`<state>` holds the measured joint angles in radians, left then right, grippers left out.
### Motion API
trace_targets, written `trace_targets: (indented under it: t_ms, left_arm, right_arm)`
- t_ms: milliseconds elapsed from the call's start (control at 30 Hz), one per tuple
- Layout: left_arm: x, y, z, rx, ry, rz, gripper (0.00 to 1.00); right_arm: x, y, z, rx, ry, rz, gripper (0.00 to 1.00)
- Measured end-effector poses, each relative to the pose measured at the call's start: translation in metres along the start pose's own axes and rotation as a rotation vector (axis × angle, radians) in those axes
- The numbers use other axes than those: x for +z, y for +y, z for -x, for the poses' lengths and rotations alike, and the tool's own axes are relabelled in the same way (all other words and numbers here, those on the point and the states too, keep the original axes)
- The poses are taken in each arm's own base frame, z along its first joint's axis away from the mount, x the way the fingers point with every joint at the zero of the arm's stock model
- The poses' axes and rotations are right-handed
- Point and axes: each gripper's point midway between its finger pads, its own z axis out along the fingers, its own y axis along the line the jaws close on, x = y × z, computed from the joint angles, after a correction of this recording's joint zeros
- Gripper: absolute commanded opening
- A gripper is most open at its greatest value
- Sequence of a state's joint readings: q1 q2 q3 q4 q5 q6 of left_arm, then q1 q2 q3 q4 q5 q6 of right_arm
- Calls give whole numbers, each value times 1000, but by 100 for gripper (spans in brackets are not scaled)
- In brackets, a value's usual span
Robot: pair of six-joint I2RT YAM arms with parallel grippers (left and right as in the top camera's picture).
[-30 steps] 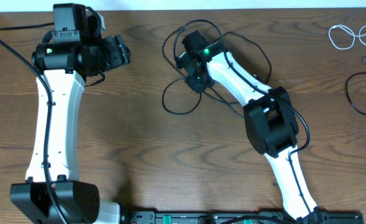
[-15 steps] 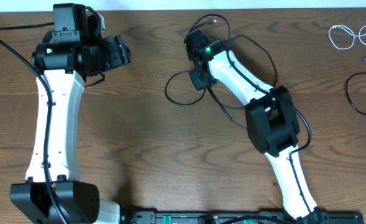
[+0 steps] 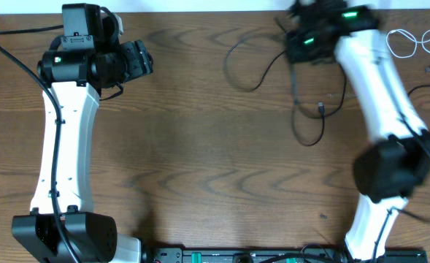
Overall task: Untangle cables
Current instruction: 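Grasp the black cable bundle with the right gripper, then drag the black cables to the right edge with the right gripper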
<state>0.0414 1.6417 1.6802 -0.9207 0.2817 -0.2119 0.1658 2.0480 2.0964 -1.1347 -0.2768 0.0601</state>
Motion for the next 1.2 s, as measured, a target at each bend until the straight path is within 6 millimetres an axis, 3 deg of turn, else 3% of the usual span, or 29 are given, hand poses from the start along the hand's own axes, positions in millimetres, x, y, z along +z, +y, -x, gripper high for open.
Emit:
trace_targets:
  t_ms: [167,367,600,700,800,933,1133,1200]
  left_arm:
    - [0,-1,2,2,-9,-3,73]
    - [0,-1,3,3,-11,-4,73]
    - [0,-1,3,3,-13,-4,73]
    - [0,-2,7,5,-26,-8,73]
    - [0,-2,8,-5,-30,-9,73]
    - [0,-3,9,-12,-35,-11,73]
    - [0,-3,9,-15,-36,-11,73]
    - [0,-3,9,-15,-35,-11,73]
  right_arm:
    - [-87,-29,5,54,-123,-28,1]
    - [-169,-101,-2,201,-271,-136,1]
    - [-277,-183,-30,371,-491,-343,1]
    - [-310,-216,-49,449,-543,-439,1]
    - [-326,-247,-70,531,-550,-514,1]
    - [-327,-281,-89,608,-513,-589,1]
    - [-294,-336,-106,691,-395,-675,1]
    - [-276,-363,-114,719,-343,-719,1]
